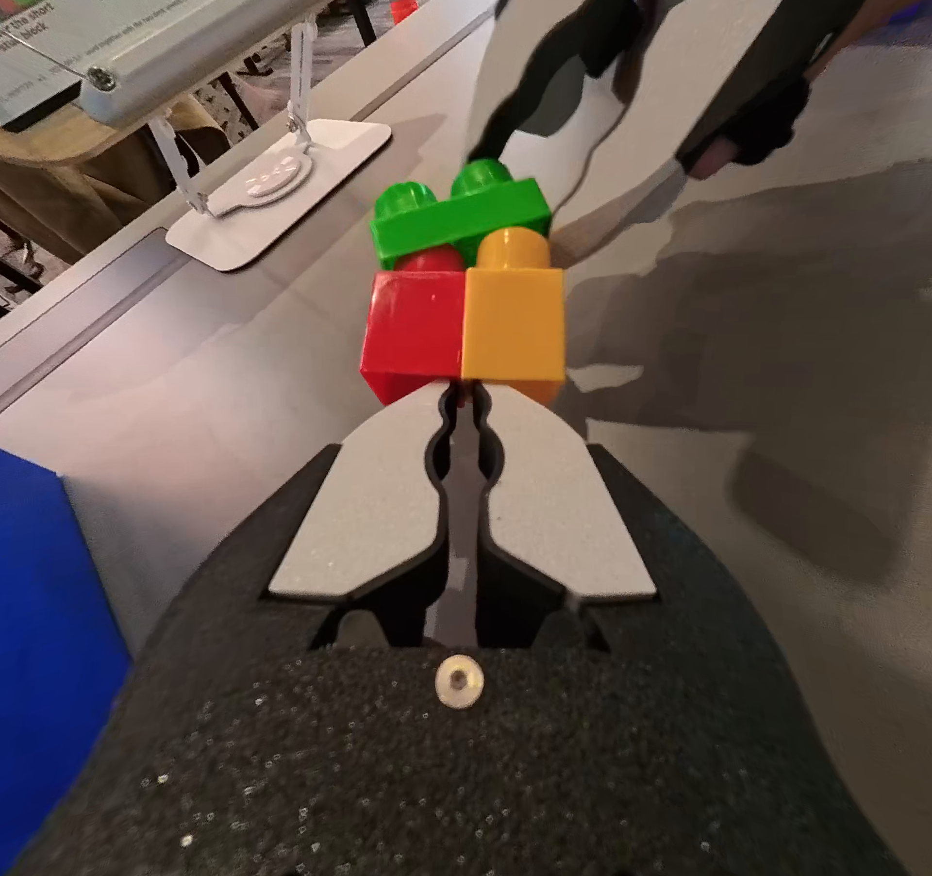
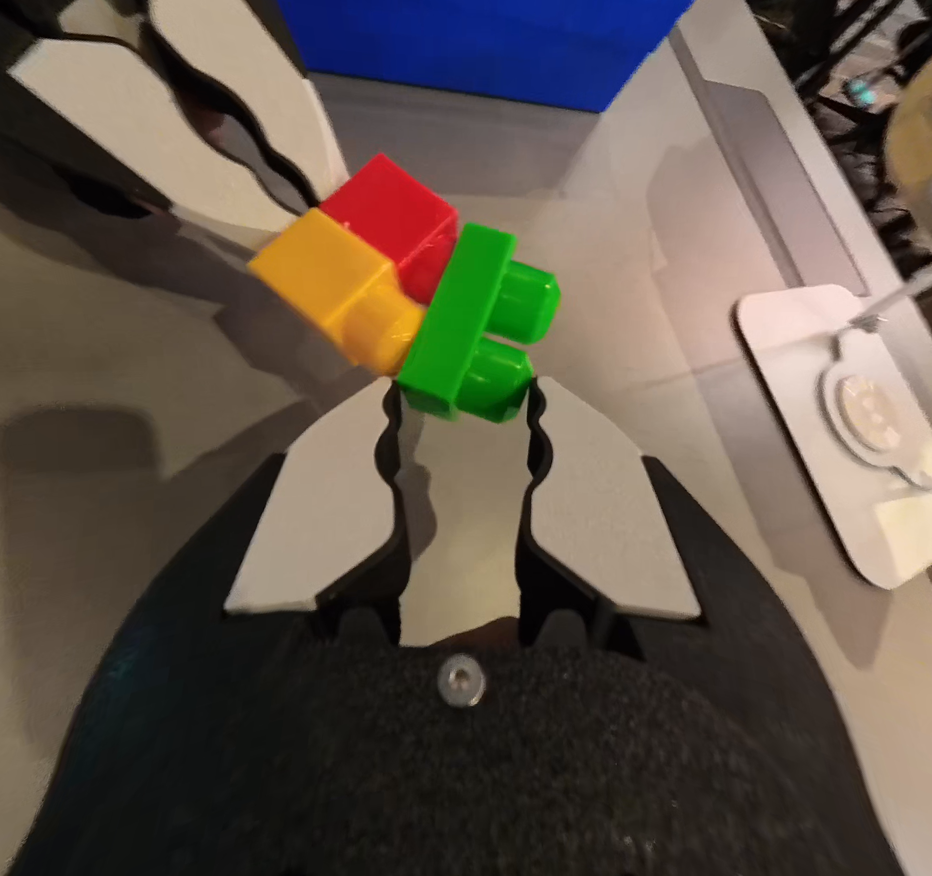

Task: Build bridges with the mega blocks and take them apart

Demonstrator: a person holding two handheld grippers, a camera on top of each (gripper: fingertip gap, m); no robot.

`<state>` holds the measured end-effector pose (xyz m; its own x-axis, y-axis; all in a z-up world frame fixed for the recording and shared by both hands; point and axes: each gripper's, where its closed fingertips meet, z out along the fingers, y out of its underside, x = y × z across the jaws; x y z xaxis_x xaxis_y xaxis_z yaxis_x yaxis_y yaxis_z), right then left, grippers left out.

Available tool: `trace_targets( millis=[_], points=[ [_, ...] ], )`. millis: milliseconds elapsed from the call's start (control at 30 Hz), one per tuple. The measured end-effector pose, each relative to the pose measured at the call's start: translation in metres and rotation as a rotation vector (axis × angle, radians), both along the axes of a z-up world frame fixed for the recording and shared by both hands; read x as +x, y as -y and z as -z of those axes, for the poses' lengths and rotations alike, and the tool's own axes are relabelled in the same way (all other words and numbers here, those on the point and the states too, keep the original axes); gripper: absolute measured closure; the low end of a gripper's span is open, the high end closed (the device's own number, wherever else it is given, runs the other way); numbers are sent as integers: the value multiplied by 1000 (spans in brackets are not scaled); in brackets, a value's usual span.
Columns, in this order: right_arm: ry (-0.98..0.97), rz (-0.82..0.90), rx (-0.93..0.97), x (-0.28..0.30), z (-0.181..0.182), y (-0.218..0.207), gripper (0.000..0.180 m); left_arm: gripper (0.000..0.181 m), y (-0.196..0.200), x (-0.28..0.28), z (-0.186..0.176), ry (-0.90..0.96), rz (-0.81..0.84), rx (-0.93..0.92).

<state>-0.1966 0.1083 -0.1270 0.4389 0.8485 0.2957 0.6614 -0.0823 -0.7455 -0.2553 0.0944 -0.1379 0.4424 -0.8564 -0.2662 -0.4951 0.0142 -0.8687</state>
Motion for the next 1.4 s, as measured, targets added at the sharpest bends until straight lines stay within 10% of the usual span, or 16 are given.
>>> trace_targets(
  millis=[800,1400],
  points=[
    [-234,-225,16,-12,-27,34,124,176,12,-2,-14,165,106,-126],
    [-414,-360,125,-36,-124,54,137,176,42,-2,-85,688,362,-349]
  ],
)
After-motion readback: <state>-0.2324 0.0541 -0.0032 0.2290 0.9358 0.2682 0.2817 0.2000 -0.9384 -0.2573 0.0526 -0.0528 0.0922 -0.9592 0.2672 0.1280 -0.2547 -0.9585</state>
